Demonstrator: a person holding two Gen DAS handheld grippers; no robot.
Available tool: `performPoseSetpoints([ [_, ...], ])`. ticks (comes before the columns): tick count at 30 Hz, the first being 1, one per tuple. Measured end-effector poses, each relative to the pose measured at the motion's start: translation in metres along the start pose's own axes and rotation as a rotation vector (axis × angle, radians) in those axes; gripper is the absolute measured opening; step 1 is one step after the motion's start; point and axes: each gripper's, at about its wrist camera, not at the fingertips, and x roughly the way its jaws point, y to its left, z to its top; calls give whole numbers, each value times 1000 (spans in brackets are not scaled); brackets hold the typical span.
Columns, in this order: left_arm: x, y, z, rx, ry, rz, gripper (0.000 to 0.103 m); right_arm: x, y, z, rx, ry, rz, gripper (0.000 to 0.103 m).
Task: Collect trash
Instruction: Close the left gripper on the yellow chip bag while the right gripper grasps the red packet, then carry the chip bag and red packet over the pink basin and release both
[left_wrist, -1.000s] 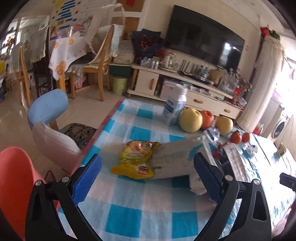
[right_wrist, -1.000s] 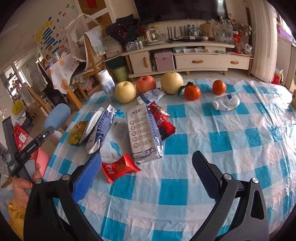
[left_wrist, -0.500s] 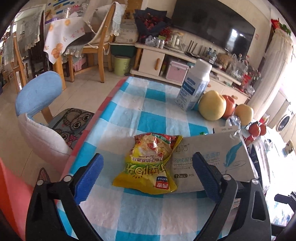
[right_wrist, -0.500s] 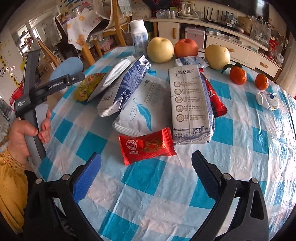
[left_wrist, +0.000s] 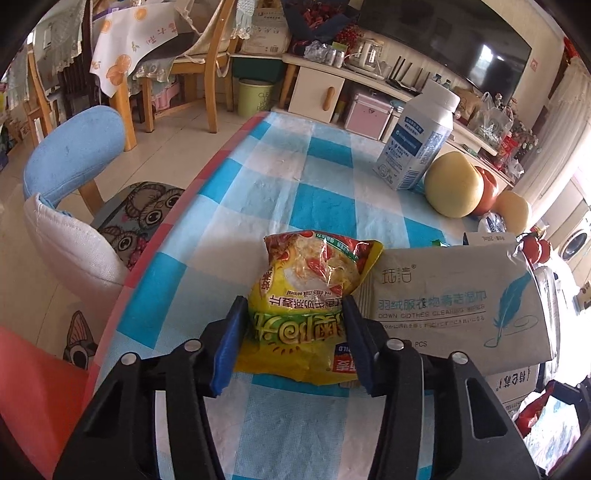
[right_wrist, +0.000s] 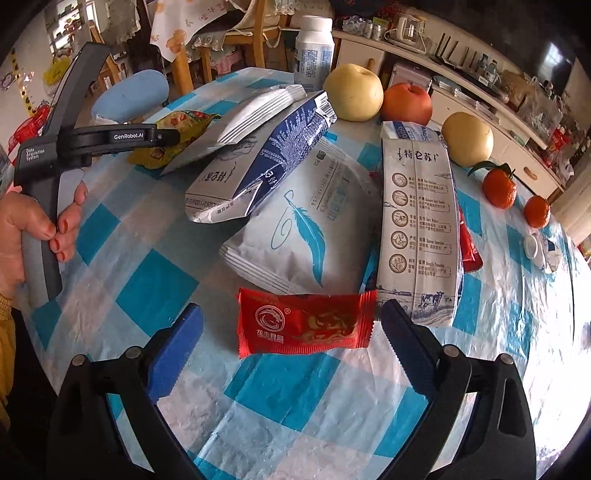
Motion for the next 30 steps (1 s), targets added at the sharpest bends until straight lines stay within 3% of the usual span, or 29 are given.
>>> performPoseSetpoints([
  [2,-1,0,-1,-4,2,10,49,0,4,1,-36,-10,-29,69],
  [5,-2,-1,-3,3,-2,20,47,8,1,2,-28,38,-19,61],
  [19,-18,11,-12,-69,-12,1,40,-11,-3,6,-17,-13,22,52],
  [30,-70,33,-20,-113,-114,5,40,-33,11,12,-22,-85,58,48],
])
